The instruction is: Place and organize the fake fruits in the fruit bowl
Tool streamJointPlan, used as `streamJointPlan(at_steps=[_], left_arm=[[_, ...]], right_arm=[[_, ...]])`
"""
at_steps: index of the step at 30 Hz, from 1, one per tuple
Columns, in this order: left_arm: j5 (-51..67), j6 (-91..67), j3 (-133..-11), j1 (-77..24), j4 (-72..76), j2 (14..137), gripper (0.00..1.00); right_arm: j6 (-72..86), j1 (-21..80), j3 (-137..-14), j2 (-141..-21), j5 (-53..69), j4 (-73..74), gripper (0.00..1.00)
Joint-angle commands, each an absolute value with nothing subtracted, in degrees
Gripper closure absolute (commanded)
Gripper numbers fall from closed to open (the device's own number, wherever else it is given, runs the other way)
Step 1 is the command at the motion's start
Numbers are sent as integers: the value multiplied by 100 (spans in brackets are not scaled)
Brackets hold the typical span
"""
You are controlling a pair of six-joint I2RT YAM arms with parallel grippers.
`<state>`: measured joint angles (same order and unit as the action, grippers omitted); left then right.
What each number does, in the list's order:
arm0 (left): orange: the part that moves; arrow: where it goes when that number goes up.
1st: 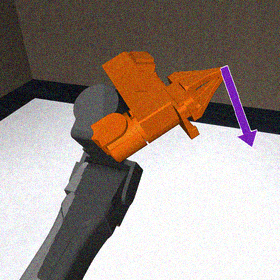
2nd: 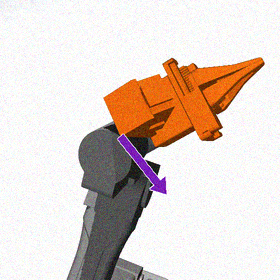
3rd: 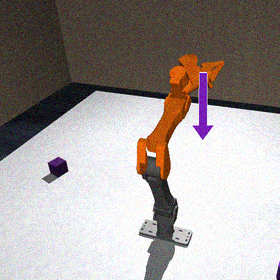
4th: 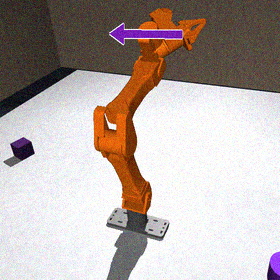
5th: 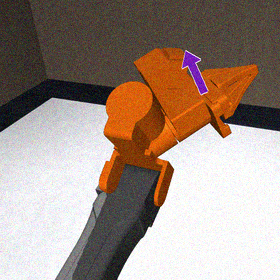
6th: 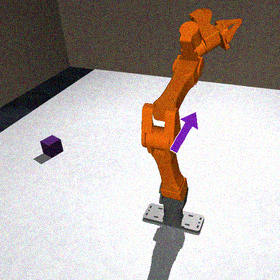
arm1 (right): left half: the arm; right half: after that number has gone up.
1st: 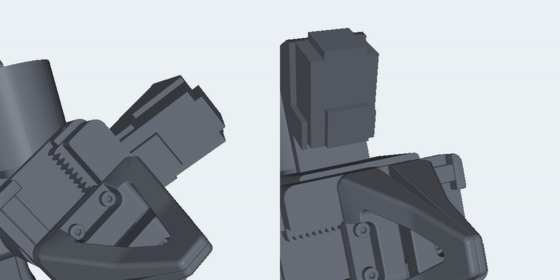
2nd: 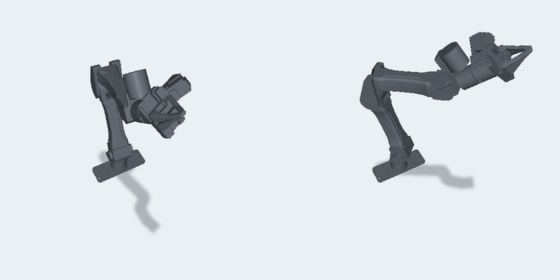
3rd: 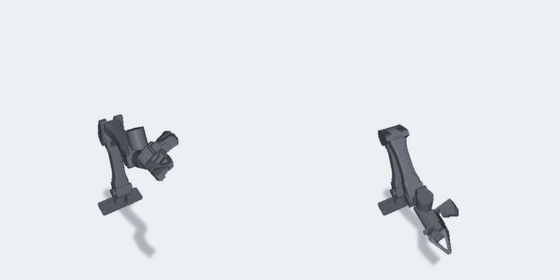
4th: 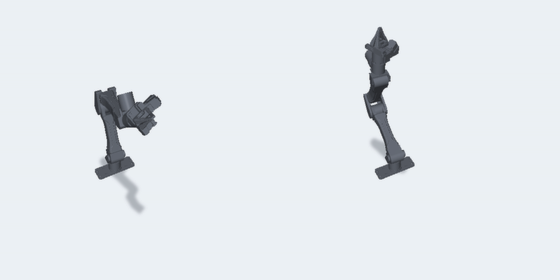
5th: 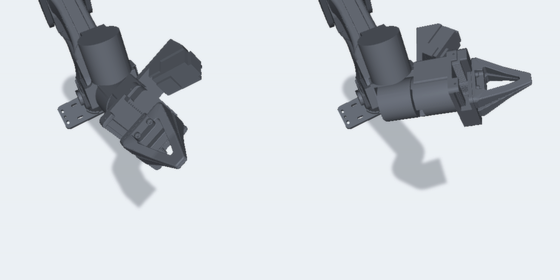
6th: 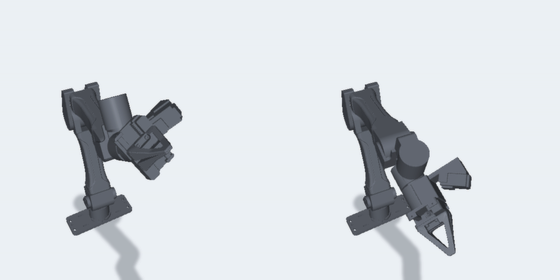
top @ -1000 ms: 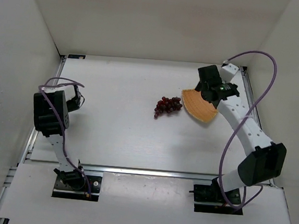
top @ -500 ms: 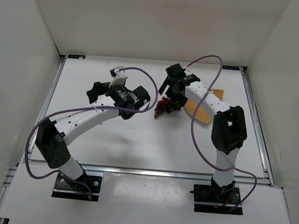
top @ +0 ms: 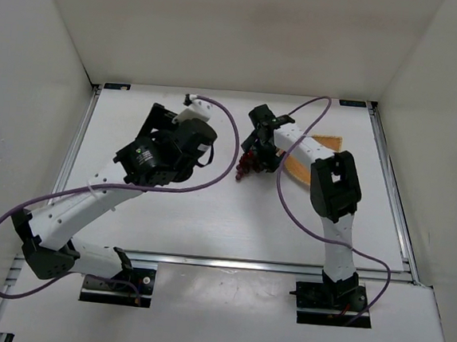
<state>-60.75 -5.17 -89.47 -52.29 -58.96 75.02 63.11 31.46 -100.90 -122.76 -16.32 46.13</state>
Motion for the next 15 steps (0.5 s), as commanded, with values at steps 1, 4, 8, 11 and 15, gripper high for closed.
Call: streamJointPlan(at_steps=[1,4,8,11,15], left_arm=[[-6115,87,-8859,-5685,-5687,7471,0],[-6181,306,-8807,-6143,-5537,7532,0],[-4258,1062,-8938,-6292,-5817,7699,0],[-3814,1212,-8938,-6293,-5757,7699,0],[-4594,1485,-8640,-6030,-5170,7647,0]], right_arm=[[6556,2962,-10344,-12646,-1521,4868,0],[6452,2900,-10406,-12962,-1284,4869,0],[6161,2900,-10600,-13157,-1283,4869,23],[5942,2900,-10521,-13079,-1283,4773,56],[5494,2971,-10441,-12754,-1283,4597,84]])
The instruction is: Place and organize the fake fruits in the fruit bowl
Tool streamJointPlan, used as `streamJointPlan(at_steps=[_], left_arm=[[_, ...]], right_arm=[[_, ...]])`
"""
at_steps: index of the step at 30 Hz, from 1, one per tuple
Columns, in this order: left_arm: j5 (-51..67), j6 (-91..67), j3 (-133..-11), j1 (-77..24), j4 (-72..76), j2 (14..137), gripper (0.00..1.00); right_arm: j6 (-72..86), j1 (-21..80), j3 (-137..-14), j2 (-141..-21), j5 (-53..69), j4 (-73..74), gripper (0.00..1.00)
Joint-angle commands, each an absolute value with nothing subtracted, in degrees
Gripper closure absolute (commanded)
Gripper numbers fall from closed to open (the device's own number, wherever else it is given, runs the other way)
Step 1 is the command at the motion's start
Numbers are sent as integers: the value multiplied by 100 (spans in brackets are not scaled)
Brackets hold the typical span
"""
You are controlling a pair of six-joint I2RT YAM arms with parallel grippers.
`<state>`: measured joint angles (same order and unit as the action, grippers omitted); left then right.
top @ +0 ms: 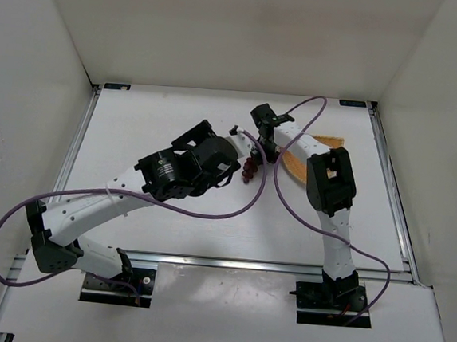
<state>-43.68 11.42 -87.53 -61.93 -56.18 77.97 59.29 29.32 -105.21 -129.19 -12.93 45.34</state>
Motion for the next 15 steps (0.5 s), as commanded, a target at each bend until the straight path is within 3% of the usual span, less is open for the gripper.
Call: streamJointPlan(at_steps=[1,4,8,15], left_arm=[[-4823,1485,-8570,-5881,-5090,7646,0],[-5105,1337,-8412,-5522,-5019,7699,0],[-4617,810,-7912,-4881,-4966,7647,0],[-3577,510,-7857,-3385,-4913,7848,0]], right_arm=[[5397,3040,-10441,-12649,-1353,4597,90],[4976,3181,-10441,-12025,-1659,4518,93],[4554,3060,-10029,-10788,-2449,4386,93],[3860,2242,-9747,-10467,-2909,4702,93]])
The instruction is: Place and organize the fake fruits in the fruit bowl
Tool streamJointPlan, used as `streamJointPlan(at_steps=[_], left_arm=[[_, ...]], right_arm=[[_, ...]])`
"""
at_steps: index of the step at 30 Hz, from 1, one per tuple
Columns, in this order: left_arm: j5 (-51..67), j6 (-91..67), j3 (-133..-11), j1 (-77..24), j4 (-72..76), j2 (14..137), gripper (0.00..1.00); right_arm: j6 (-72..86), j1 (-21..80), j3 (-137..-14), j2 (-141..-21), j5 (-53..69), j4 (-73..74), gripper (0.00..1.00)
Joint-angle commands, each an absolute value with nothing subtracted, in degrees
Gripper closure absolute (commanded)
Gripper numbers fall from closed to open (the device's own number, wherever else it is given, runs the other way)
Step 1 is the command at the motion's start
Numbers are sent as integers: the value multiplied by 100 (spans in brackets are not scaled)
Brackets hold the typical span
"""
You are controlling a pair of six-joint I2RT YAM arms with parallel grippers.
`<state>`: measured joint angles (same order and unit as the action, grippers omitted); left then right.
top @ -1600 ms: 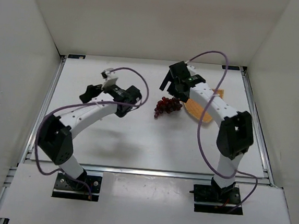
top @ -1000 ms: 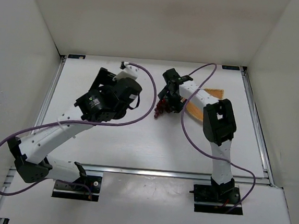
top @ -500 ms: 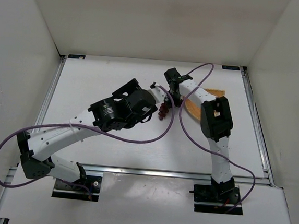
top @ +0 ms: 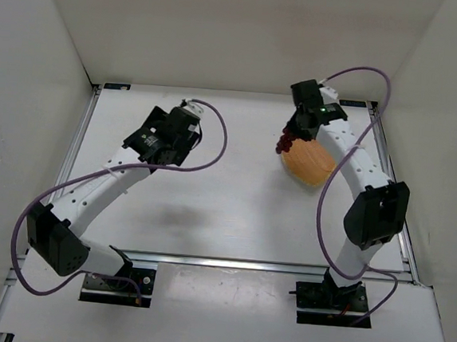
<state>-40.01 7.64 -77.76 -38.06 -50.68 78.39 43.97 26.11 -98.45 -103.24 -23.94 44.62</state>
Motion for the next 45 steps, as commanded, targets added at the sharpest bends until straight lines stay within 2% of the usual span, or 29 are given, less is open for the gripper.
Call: streamJointPlan(at_steps=[1,5,8,10,11,15,19,25,31,36,45], left_arm=[[-3577,510,-7927,-3262,-4913,7979,0],[-3797,510,-8050,-2866,-4913,8261,0],[-3850,457,-8051,-2681,-4913,8262,0],[-3440,622,-7999,-2532,-4913,8139,0],[-3437,528,-7894,-2531,-4913,8069,0],[-2927,361,-7665,-2216,-4860,7735,0],[-2735,299,-7488,-1891,-4860,7665,0],[-1873,237,-7383,-1249,-4860,7392,0],[-1275,70,-6927,-177,-4860,7339,0],[-801,70,-6470,771,-4860,7339,0],[-677,70,-6144,1160,-4808,7172,0]], right_arm=[[3806,2102,-9747,-10520,-2909,4702,93],[3499,1847,-9808,-10871,-2787,4764,86],[3393,1715,-10053,-11056,-2864,4974,38],[3393,1662,-10125,-11127,-2918,5142,2],[3393,1661,-10177,-10996,-3022,5194,0],[3340,1556,-9863,-10285,-3076,4967,0],[3287,1338,-9135,-8970,-2717,4686,0],[3146,230,-7526,-7456,-1040,4237,0],[3217,-684,-6208,-6847,-660,4359,0],[3349,-1204,-5687,-6365,-440,4412,0],[3182,-1327,-5317,-6249,-580,4403,0]])
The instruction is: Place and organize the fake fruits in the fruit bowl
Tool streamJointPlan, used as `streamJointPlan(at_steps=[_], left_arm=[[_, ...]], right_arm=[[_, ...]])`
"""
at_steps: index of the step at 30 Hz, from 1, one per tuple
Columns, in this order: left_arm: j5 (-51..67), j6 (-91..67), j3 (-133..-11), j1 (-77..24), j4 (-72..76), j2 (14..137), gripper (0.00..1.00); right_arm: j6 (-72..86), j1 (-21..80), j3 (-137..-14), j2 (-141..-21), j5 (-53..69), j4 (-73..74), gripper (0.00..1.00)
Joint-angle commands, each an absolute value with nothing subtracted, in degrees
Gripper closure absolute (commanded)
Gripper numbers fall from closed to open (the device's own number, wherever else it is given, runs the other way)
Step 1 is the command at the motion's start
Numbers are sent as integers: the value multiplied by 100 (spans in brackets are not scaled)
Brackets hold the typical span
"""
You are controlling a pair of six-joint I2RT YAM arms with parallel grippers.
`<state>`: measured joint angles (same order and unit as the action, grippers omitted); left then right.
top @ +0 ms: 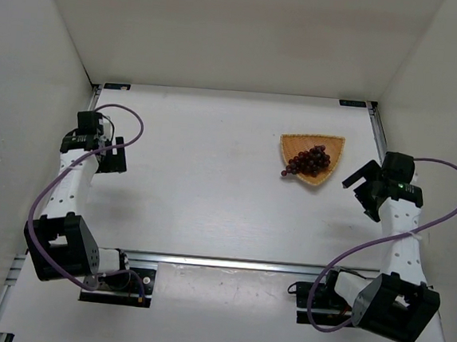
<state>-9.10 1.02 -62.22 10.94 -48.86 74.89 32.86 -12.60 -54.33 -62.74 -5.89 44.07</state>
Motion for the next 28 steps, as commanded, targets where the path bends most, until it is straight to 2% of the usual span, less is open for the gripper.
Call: streamJointPlan(at_steps=[1,7,28], left_arm=[[-677,70,-6144,1160,-4808,7172,0],[-624,70,-6021,1327,-4808,7172,0],[-404,123,-5801,1441,-4755,7277,0]], right_arm=[[3182,-1423,-5317,-6197,-580,4403,0],[2979,-1968,-5124,-6056,-352,4518,0],[2926,-1969,-4781,-5793,62,4299,0]])
